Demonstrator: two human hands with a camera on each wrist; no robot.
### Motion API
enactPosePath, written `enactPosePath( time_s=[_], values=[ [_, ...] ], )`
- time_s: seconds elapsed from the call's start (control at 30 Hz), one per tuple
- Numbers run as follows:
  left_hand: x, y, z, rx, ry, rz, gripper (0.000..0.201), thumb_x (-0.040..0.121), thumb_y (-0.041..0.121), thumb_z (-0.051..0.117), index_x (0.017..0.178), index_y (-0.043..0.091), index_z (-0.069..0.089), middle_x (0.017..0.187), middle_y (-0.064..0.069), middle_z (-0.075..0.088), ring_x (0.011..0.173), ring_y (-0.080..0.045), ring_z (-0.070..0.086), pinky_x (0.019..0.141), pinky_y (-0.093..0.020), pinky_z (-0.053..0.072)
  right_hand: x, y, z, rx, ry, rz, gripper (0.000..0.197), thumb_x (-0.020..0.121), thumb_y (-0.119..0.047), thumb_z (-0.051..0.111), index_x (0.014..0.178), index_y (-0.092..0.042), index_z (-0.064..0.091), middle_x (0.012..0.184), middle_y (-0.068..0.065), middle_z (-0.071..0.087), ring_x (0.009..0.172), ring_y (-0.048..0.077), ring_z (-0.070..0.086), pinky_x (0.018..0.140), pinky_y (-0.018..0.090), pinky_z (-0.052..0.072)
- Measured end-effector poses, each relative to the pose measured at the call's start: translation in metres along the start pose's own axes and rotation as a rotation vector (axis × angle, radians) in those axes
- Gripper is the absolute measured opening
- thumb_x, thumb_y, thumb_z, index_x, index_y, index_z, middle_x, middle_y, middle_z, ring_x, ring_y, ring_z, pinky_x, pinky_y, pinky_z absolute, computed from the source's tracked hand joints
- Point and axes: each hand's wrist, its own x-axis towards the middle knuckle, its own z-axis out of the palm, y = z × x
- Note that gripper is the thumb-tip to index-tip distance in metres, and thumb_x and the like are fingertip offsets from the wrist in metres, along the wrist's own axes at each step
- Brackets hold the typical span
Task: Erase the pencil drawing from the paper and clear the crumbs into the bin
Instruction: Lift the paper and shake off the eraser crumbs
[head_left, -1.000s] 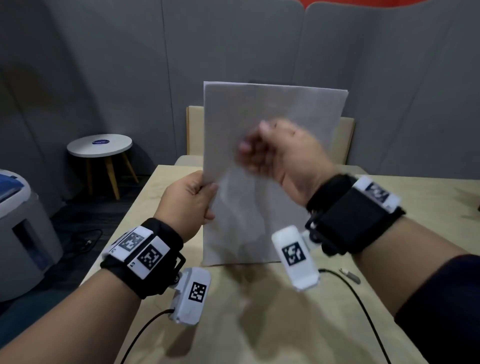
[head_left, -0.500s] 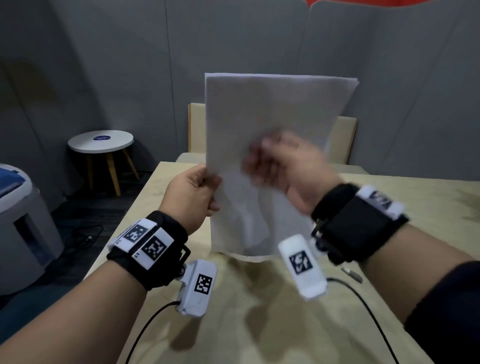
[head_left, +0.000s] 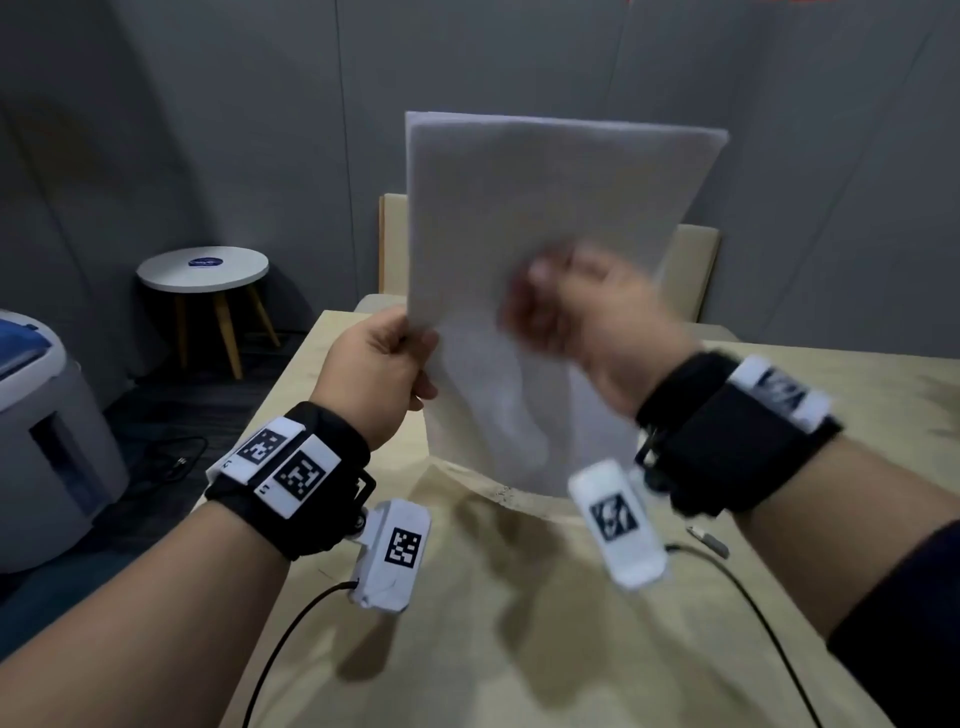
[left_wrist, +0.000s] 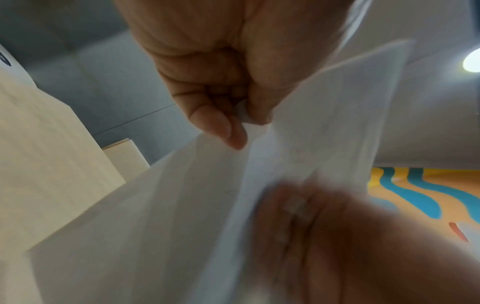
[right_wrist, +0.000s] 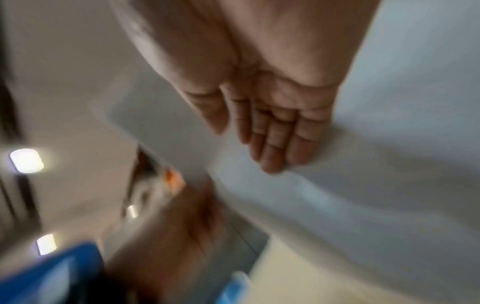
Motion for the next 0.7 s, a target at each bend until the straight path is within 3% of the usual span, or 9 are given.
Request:
enactPosePath(
  time_s=[0.07,0.13,0.27,0.37,0.43,0.5,0.6,0.7],
  values=[
    [0.000,0.000,-0.001,0.011,-0.008,0.013,0.029,0.101,0.006,0.050,0.091,0.027,0.067,0.063,-0.001,0.057,0.049,-0.011,0.055,0.045,-0.021,0.048,-0.017,0.047,-0.004,-0.351,-0.071,0.173,0.014,0.095,-0.006,0.060,0.082,-0.011,0.061,0.079,0.015,0.064,0.065,0.021,0.059,0.061,0.030,0.048],
    [0.001,0.001,-0.001,0.005,-0.010,0.011,0.029,0.101,0.004,0.050,0.091,0.025,0.068,0.058,-0.002,0.056,0.047,-0.011,0.054,0.045,-0.022,0.047,-0.033,0.069,-0.005,-0.586,-0.163,0.258,0.011,0.093,-0.013,0.065,0.083,-0.009,0.065,0.081,0.015,0.068,0.071,0.022,0.061,0.066,0.033,0.047],
    [0.002,0.000,0.001,-0.002,0.015,-0.008,0.040,0.100,-0.003,0.047,0.081,0.026,0.066,0.048,0.006,0.056,0.043,-0.009,0.052,0.043,-0.023,0.044,-0.024,0.023,0.001,-0.457,-0.100,0.074,0.022,0.098,-0.009,0.057,0.078,-0.015,0.065,0.084,0.013,0.069,0.072,0.019,0.061,0.068,0.033,0.049],
    [0.003,0.002,0.001,-0.010,0.010,-0.016,0.027,0.101,0.004,0.051,0.088,0.021,0.067,0.061,-0.002,0.059,0.047,-0.011,0.055,0.046,-0.024,0.047,-0.004,-0.023,0.004,-0.138,-0.052,-0.096,0.019,0.099,-0.005,0.053,0.083,-0.013,0.060,0.080,0.010,0.067,0.067,0.018,0.064,0.062,0.028,0.048],
    [0.002,0.002,0.000,-0.026,0.001,-0.012,0.029,0.101,0.006,0.051,0.090,0.026,0.067,0.067,-0.002,0.059,0.050,-0.014,0.056,0.047,-0.024,0.048,0.003,-0.025,0.004,-0.023,-0.016,-0.078,0.017,0.098,-0.007,0.054,0.083,-0.014,0.058,0.080,0.011,0.065,0.068,0.023,0.064,0.060,0.027,0.049],
    [0.001,0.001,-0.002,-0.003,-0.011,0.005,0.032,0.101,0.006,0.050,0.091,0.030,0.067,0.067,-0.002,0.059,0.052,-0.014,0.057,0.048,-0.022,0.048,-0.004,0.005,0.003,-0.120,-0.021,0.052,0.017,0.097,-0.005,0.055,0.083,-0.014,0.058,0.082,0.016,0.063,0.065,0.022,0.061,0.058,0.026,0.050],
    [0.001,-0.001,-0.002,-0.006,-0.013,-0.007,0.031,0.101,0.006,0.049,0.092,0.030,0.068,0.065,-0.004,0.058,0.053,-0.016,0.056,0.047,-0.022,0.048,-0.025,0.054,-0.004,-0.501,-0.111,0.195,0.015,0.093,-0.008,0.062,0.080,-0.016,0.065,0.091,0.022,0.072,0.074,0.021,0.063,0.065,0.030,0.048],
    [0.002,-0.001,-0.002,-0.015,-0.005,-0.030,0.033,0.100,0.002,0.050,0.088,0.028,0.067,0.059,0.002,0.059,0.049,-0.016,0.054,0.044,-0.023,0.044,-0.021,0.054,-0.014,-0.489,0.114,0.102,0.013,0.081,-0.019,0.069,0.068,-0.020,0.067,0.082,0.016,0.074,0.076,0.029,0.068,0.071,0.044,0.054]
  ],
)
